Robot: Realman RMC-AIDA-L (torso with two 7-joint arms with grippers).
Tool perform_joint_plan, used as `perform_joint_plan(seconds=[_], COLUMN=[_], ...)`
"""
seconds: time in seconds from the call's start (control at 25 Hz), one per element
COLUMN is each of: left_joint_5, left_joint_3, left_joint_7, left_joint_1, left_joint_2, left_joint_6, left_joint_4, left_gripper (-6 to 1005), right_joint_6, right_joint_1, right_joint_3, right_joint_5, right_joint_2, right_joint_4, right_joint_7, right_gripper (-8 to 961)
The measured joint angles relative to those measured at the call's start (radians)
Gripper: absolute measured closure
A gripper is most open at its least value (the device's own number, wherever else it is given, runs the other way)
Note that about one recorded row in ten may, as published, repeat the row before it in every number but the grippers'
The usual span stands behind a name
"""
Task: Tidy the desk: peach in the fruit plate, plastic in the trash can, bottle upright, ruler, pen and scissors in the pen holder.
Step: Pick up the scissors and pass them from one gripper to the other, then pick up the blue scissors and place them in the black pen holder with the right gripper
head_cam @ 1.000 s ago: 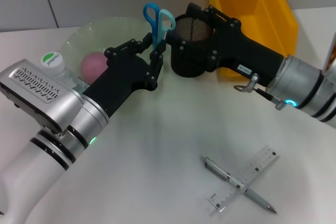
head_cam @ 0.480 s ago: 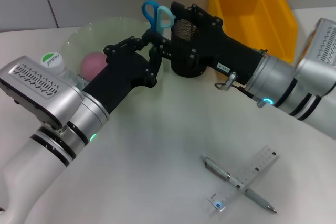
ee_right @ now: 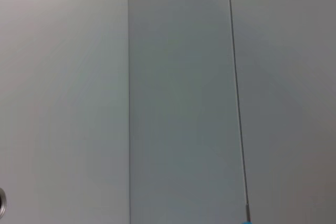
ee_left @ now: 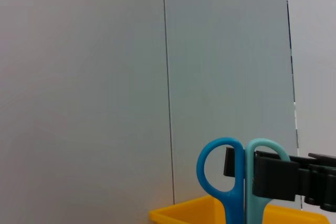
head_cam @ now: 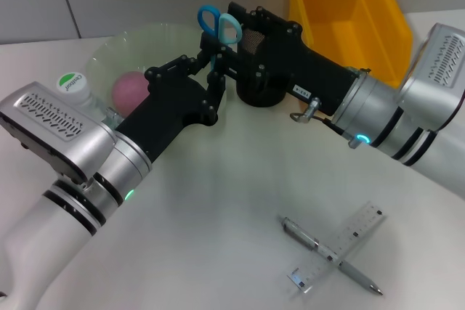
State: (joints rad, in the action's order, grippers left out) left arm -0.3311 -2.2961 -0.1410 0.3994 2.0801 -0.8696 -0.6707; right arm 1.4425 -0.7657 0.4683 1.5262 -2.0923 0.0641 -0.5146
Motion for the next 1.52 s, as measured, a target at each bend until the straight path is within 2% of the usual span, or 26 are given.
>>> perform_joint_plan(seconds=[0.08, 0.52, 0.72, 0.84, 1.28, 1.52], left_joint_5=[0.002, 0.009, 0.009, 0.009, 0.006, 0.008], left_joint_3=[-0.001, -0.005, -0.005, -0.006, -0.013, -0.02], left_joint_7=[0.0, 0.0, 0.0, 0.0, 0.0, -0.004], left_joint_1=[-0.001, -0.001, -0.001, -0.001, 0.002, -0.001], left_joint_2=[0.0, 0.0, 0.0, 0.0, 0.0, 0.0], left_joint_6=[0.0, -0.003, -0.004, -0.004, -0.009, -0.008], left_joint_4=[-0.001, -0.002, -0.002, -0.003, 0.001, -0.002], left_gripper=[762, 754, 750, 748, 739, 735], right_joint_6=[-0.001, -0.024, -0.025, -0.025, -0.026, -0.026], right_joint_1=[-0.003, -0.009, -0.009, -0.009, -0.011, -0.011], right_joint_3=[-0.001, 0.0, -0.001, 0.0, -0.021, -0.025], right_joint_5=[0.0, 0.0, 0.0, 0.002, 0.0, 0.001], right_joint_2=[0.0, 0.0, 0.0, 0.0, 0.0, 0.0], right_joint_4=[0.003, 0.008, 0.008, 0.009, 0.033, 0.033], right_joint_7=[0.0, 0.001, 0.002, 0.011, 0.047, 0.043], right_gripper=[180, 627, 730, 737, 870, 871])
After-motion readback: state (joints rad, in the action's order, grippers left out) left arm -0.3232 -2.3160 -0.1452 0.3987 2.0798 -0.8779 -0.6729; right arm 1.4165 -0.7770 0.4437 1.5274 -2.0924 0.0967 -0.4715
